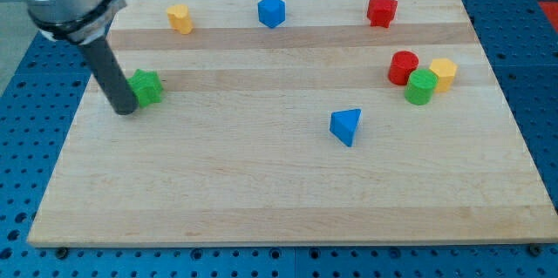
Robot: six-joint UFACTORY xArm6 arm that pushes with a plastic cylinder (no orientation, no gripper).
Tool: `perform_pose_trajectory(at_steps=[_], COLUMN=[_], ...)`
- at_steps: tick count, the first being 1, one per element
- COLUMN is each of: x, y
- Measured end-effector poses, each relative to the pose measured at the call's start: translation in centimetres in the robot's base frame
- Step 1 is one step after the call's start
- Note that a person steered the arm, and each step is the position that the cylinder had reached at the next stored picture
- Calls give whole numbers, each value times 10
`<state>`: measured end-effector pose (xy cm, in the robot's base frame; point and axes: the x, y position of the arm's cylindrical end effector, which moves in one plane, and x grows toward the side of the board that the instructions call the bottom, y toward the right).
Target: Move the blue triangle to the yellow heart
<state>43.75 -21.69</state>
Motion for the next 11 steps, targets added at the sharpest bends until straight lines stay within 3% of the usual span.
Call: perform_pose_trajectory(at_steps=[5,6,11], x=[-4,13,27], y=[29,50,258])
